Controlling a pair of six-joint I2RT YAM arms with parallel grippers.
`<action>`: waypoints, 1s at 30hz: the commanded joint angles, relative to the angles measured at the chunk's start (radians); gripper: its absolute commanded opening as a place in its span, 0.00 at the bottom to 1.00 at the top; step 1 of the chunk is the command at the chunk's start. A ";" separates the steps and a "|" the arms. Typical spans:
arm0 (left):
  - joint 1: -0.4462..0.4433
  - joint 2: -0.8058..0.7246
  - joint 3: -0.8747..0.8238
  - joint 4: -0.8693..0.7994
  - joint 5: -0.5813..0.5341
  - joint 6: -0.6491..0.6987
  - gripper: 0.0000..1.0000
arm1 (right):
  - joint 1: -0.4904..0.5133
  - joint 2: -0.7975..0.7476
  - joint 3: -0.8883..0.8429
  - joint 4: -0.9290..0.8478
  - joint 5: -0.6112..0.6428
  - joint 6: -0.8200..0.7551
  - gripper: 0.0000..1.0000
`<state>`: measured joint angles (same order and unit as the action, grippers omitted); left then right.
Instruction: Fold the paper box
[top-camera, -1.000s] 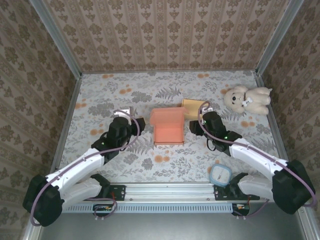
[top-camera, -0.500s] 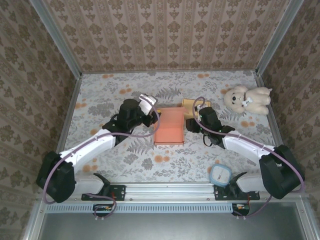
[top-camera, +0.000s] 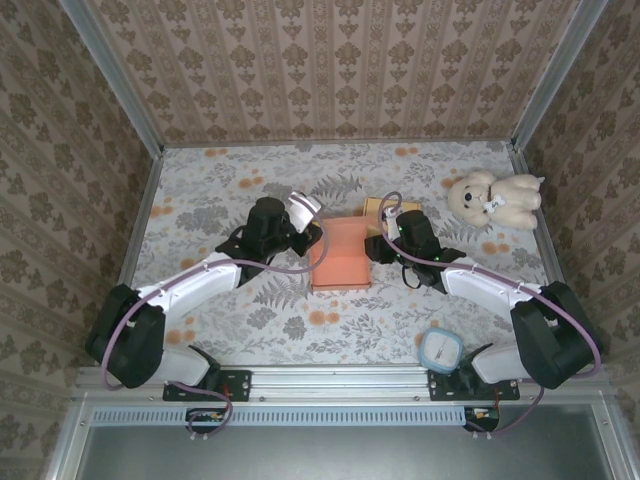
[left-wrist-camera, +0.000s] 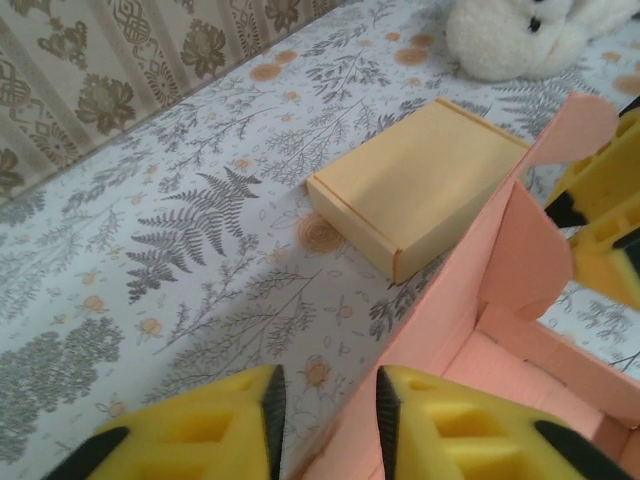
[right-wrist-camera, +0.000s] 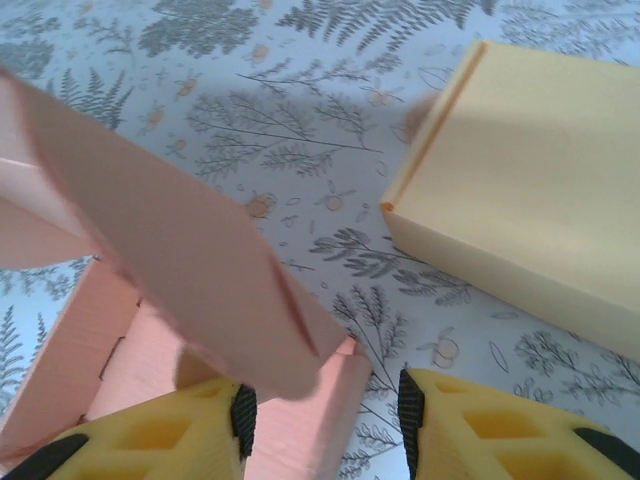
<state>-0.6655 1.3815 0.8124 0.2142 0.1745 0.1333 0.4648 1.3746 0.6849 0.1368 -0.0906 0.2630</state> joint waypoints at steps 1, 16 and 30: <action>-0.006 -0.001 -0.025 0.066 0.050 0.012 0.20 | 0.006 0.009 -0.020 0.093 -0.085 -0.036 0.42; -0.283 -0.154 -0.159 0.119 -0.336 0.143 0.00 | 0.037 -0.075 -0.037 0.006 0.140 -0.066 0.42; -0.332 -0.318 -0.230 0.120 -0.337 0.161 0.00 | 0.040 -0.135 -0.062 0.011 0.075 -0.128 0.42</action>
<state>-0.9897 1.0779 0.5995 0.3141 -0.1478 0.2718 0.5003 1.2556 0.6361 0.1505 -0.0025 0.1574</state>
